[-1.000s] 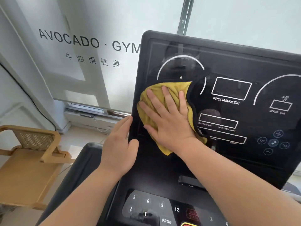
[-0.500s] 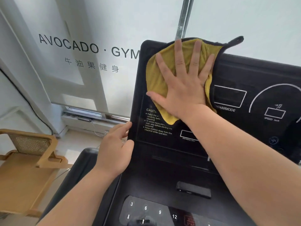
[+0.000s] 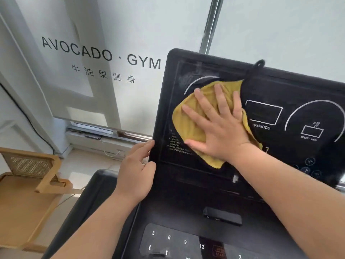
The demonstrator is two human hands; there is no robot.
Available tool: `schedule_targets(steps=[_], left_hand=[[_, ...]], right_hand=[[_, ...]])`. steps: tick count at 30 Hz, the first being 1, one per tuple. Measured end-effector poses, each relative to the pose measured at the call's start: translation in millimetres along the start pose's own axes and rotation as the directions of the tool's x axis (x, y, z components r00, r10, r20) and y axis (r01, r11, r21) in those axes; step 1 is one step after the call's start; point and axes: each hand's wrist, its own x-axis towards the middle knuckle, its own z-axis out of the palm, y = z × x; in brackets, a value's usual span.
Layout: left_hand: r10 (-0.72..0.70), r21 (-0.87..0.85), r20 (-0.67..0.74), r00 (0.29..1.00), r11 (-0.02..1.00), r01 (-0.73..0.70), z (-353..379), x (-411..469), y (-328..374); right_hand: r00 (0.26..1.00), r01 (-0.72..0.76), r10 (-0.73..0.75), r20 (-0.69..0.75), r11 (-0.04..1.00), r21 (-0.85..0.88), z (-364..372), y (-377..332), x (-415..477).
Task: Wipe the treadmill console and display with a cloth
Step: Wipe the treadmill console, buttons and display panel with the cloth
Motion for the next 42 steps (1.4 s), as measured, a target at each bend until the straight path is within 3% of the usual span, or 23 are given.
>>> schedule_targets(steps=[3, 7, 12, 16, 19, 21, 26, 31, 33, 39, 42], left_hand=[[0.002, -0.035, 0.039, 0.999, 0.999, 0.000, -3.0, -1.0, -3.7], [-0.004, -0.072, 0.047, 0.999, 0.997, 0.007, -3.6, -0.2, -6.4], [-0.074, -0.259, 0.022, 0.997, 0.963, 0.077, -2.6, -3.5, -9.5], [-0.125, -0.434, 0.012, 0.992, 0.893, 0.117, -2.4, -1.2, -13.3], [-0.141, -0.493, 0.005, 0.990, 0.861, 0.125, -1.8, 0.8, -8.3], [-0.153, -0.521, 0.026, 0.988, 0.841, 0.144, -3.1, -1.8, 0.5], [-0.122, -0.471, 0.087, 0.989, 0.869, 0.149, -7.3, -9.4, 8.8], [-0.103, -0.495, 0.133, 0.986, 0.855, 0.156, -8.3, -12.0, 7.2], [-0.096, -0.508, 0.148, 0.984, 0.846, 0.159, -6.6, -13.7, 4.3], [-0.093, -0.551, 0.090, 0.992, 0.824, 0.128, -7.1, -8.6, -6.2], [-0.115, -0.515, 0.102, 0.988, 0.844, 0.151, -8.1, -7.7, -8.6]], right_hand=[[0.986, -0.158, 0.158, 0.044, 0.987, -0.010, -21.3, 15.7, 57.7], [0.975, -0.216, 0.216, 0.053, 0.976, -0.016, -24.8, -4.7, 86.2], [0.997, 0.073, -0.073, 0.007, 0.995, 0.064, 9.3, -61.2, 23.5], [0.953, 0.301, -0.304, 0.015, 0.948, 0.103, 35.7, -85.4, -37.9], [0.913, 0.405, -0.407, 0.010, 0.909, 0.096, 28.7, -62.3, -31.5], [0.933, 0.358, -0.359, 0.005, 0.932, 0.058, 14.5, -34.2, -2.3], [0.997, 0.041, -0.036, 0.073, 0.997, -0.069, -29.1, 18.3, 79.9], [0.994, -0.082, 0.087, 0.066, 0.995, -0.063, -24.9, -7.6, 80.6], [0.997, -0.054, 0.055, 0.056, 0.998, -0.027, -15.4, -27.7, 63.8], [0.974, 0.223, -0.224, 0.004, 0.969, 0.106, 23.0, -73.0, -8.9], [0.974, 0.228, -0.227, -0.023, 0.969, 0.097, 16.0, -50.7, -4.2]])
